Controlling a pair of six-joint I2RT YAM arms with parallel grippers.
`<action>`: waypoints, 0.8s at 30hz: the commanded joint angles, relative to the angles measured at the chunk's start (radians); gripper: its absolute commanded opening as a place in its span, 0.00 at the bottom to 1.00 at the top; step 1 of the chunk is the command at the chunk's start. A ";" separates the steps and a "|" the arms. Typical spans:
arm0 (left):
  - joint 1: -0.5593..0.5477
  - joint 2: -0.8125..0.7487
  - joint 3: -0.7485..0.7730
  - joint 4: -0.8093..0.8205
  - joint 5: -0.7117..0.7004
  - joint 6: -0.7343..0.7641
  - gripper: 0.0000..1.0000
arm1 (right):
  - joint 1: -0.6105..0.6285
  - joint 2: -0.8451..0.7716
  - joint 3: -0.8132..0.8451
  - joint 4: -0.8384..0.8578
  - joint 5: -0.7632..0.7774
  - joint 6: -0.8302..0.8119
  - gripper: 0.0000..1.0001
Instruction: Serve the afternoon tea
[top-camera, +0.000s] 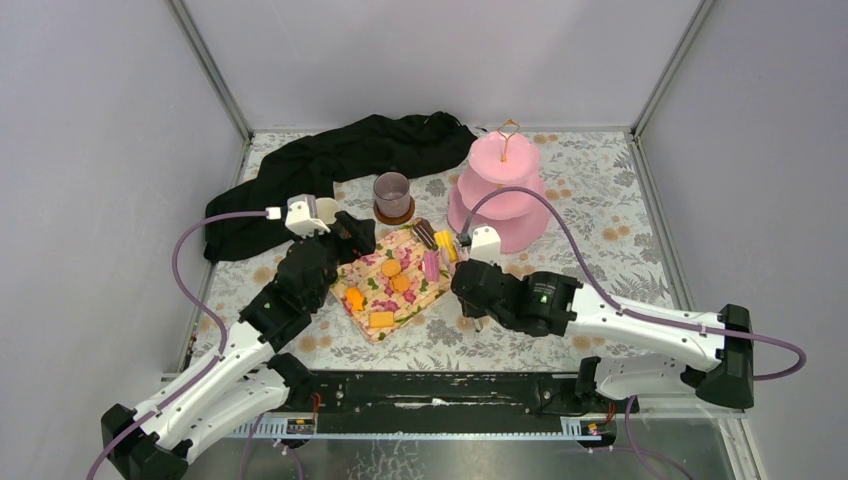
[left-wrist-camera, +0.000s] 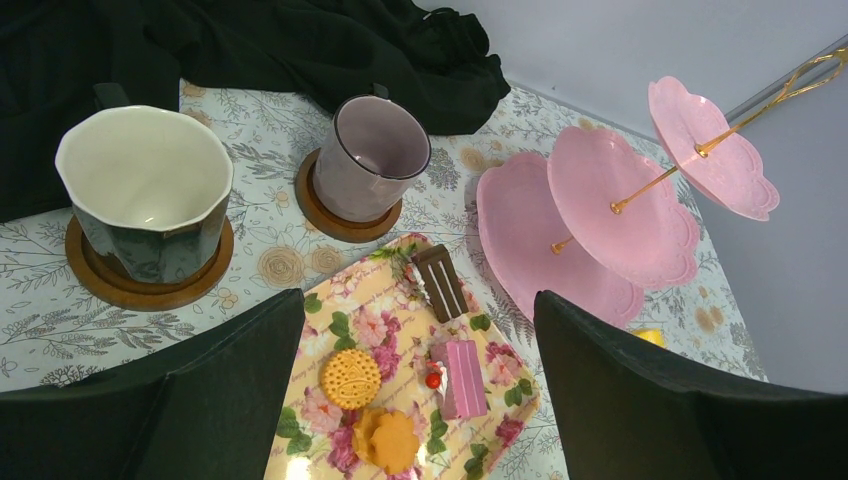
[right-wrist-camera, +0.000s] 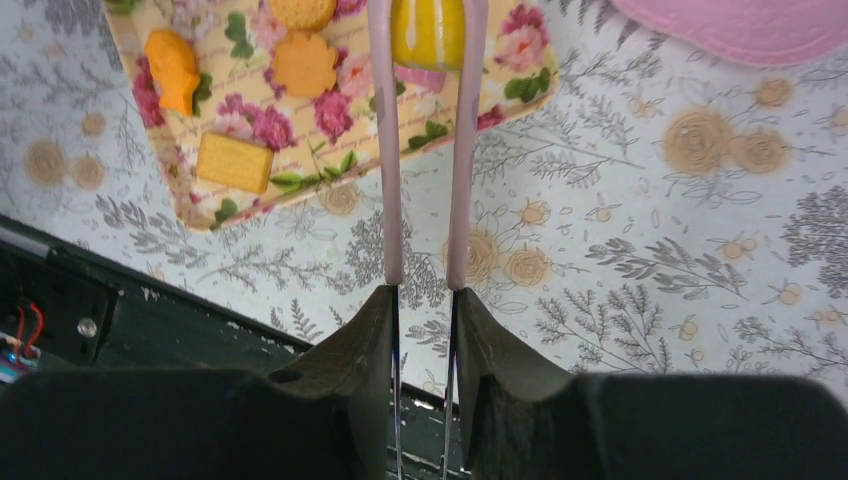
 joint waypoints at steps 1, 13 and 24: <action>0.007 -0.012 -0.008 0.056 -0.016 -0.006 0.92 | 0.001 -0.018 0.114 -0.063 0.161 0.035 0.16; 0.006 -0.006 -0.008 0.058 -0.011 -0.003 0.92 | -0.276 0.130 0.196 0.023 0.026 -0.086 0.17; 0.007 -0.007 -0.008 0.058 -0.010 -0.003 0.92 | -0.416 0.283 0.307 0.063 -0.074 -0.153 0.16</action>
